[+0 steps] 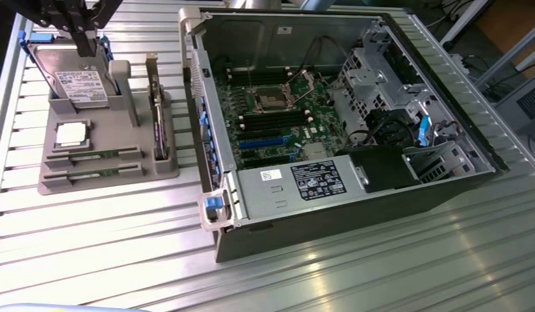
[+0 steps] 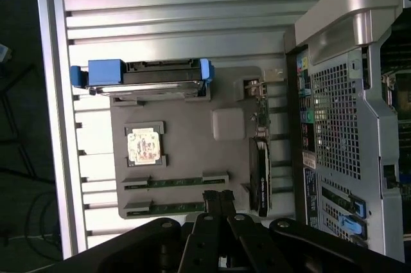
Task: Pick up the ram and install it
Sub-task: 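Reach for the ram, then pick up the ram and move it above insertion slot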
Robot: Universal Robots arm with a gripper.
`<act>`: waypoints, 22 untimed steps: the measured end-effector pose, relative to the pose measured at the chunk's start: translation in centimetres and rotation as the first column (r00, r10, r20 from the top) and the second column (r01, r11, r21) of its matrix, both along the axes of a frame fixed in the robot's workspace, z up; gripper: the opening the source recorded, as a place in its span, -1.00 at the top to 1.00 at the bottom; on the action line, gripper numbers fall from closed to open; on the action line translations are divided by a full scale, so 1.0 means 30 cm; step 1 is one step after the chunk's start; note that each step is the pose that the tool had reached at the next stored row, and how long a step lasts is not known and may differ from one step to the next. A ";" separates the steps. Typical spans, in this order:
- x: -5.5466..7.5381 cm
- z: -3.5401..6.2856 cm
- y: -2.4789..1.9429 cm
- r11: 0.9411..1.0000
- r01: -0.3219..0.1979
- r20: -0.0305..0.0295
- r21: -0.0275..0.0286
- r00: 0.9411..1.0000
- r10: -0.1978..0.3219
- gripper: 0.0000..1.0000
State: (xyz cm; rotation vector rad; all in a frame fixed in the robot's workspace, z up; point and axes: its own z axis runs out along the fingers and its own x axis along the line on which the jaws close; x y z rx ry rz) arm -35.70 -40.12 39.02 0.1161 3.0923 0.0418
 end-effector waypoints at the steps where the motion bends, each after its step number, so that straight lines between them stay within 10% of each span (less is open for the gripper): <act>1: 0.000 0.000 -0.009 1.000 0.000 0.000 0.000 1.000 0.000 0.80; 14: 0.000 -0.001 -0.131 1.000 0.000 0.000 -0.001 1.000 0.000 0.80; 22: 0.000 -0.001 -0.135 1.000 0.000 0.000 -0.001 1.000 0.000 0.80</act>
